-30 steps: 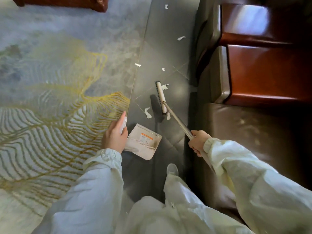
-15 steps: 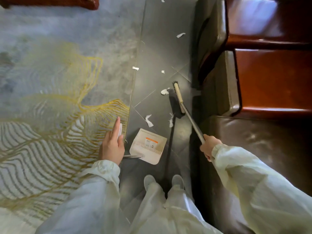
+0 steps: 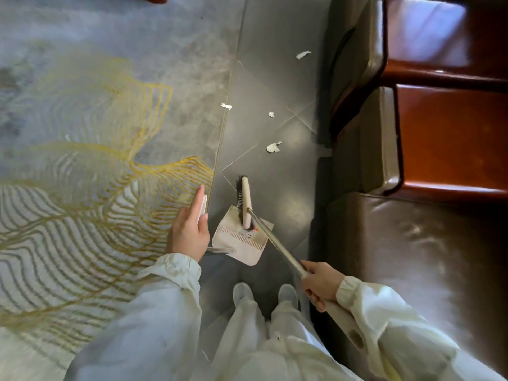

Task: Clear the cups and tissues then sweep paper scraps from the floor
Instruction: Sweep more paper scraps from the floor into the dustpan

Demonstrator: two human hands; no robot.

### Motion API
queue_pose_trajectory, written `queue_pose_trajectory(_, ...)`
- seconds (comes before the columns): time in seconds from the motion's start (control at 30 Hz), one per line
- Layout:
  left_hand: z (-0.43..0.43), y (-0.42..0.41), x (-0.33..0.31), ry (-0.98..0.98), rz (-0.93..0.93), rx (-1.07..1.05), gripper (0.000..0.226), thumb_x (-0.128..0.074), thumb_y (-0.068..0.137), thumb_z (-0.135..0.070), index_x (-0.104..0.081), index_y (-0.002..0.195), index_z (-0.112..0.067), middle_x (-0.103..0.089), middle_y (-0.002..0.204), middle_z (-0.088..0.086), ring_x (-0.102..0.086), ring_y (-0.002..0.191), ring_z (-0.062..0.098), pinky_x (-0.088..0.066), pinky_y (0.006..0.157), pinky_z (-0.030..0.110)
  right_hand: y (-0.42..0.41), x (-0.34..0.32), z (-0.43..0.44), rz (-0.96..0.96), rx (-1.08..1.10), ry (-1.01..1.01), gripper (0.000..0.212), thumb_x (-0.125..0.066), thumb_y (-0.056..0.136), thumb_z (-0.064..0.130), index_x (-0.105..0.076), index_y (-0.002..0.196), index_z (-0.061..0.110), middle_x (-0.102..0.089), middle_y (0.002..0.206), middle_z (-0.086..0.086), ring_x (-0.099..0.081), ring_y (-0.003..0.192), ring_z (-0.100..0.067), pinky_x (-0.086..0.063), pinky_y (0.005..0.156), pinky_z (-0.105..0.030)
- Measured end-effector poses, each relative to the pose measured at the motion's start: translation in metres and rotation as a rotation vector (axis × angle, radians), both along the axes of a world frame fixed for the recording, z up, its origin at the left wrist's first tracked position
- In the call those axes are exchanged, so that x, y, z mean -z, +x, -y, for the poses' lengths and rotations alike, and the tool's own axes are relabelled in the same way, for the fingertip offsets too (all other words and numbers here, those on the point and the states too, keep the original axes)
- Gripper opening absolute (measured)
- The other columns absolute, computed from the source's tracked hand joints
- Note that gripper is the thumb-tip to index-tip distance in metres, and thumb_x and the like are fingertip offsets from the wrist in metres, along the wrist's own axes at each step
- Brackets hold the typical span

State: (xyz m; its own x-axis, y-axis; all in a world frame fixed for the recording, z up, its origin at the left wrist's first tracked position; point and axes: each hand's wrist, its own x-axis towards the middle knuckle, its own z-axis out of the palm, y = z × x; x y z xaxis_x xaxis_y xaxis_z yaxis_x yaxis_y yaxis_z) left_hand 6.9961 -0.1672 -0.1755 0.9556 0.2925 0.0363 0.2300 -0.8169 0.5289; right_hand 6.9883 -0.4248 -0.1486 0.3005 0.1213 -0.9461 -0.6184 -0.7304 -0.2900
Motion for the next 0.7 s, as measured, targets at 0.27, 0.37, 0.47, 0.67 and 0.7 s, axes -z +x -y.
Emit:
queue_pose_trajectory(0.27, -0.003, -0.031, -0.007, 0.038, 0.067, -0.026, 0.059, -0.064, 0.080, 0.009, -0.048, 0.136, -0.003, -0.060, 0.086, 0.026, -0.060, 0.072, 0.044, -0.052, 0.061, 0.051, 0.001, -0.032, -0.014, 0.175, -0.202, -0.081, 0.041, -0.050, 0.095, 0.012, -0.043, 0.135, 0.016, -0.049, 0.073, 0.002, -0.047, 0.058, -0.010, -0.043, 0.052, -0.018)
queue_pose_trajectory(0.37, -0.011, -0.047, -0.007, 0.058, 0.085, -0.048, 0.058, -0.061, 0.082, 0.008, -0.048, 0.137, -0.003, -0.064, 0.097, 0.024, -0.063, 0.082, 0.043, -0.053, 0.066, 0.051, 0.019, -0.007, -0.030, 0.265, -0.209, -0.165, 0.039, -0.052, 0.095, 0.017, -0.043, 0.132, 0.022, -0.053, 0.078, 0.001, -0.053, 0.059, -0.011, -0.045, 0.047, -0.019)
queue_pose_trajectory(0.47, -0.020, -0.060, -0.002, 0.036, 0.086, -0.101, 0.055, -0.058, 0.085, 0.006, -0.046, 0.138, -0.004, -0.064, 0.102, 0.022, -0.063, 0.088, 0.042, -0.052, 0.068, 0.047, 0.040, 0.028, -0.045, 0.358, -0.255, -0.214, 0.037, -0.051, 0.094, 0.018, -0.045, 0.130, 0.023, -0.056, 0.087, -0.002, -0.059, 0.066, -0.016, -0.050, 0.047, -0.022)
queue_pose_trajectory(0.67, -0.051, -0.046, 0.006, -0.065, 0.103, -0.197, 0.050, -0.054, 0.089, -0.001, -0.045, 0.138, -0.002, -0.063, 0.114, 0.025, -0.061, 0.097, 0.042, -0.042, 0.083, 0.039, 0.042, 0.055, -0.059, 0.268, -0.338, -0.183, 0.041, -0.052, 0.092, 0.014, -0.043, 0.132, 0.022, -0.056, 0.098, -0.005, -0.060, 0.083, -0.022, -0.055, 0.069, -0.029)
queue_pose_trajectory(0.7, -0.054, -0.041, 0.006, -0.092, 0.095, -0.194, 0.051, -0.054, 0.089, 0.001, -0.044, 0.139, -0.004, -0.063, 0.115, 0.025, -0.061, 0.099, 0.042, -0.044, 0.085, 0.040, 0.035, 0.053, -0.059, 0.222, -0.327, -0.159, 0.040, -0.053, 0.092, 0.013, -0.046, 0.130, 0.021, -0.057, 0.092, -0.005, -0.059, 0.077, -0.020, -0.052, 0.064, -0.027)
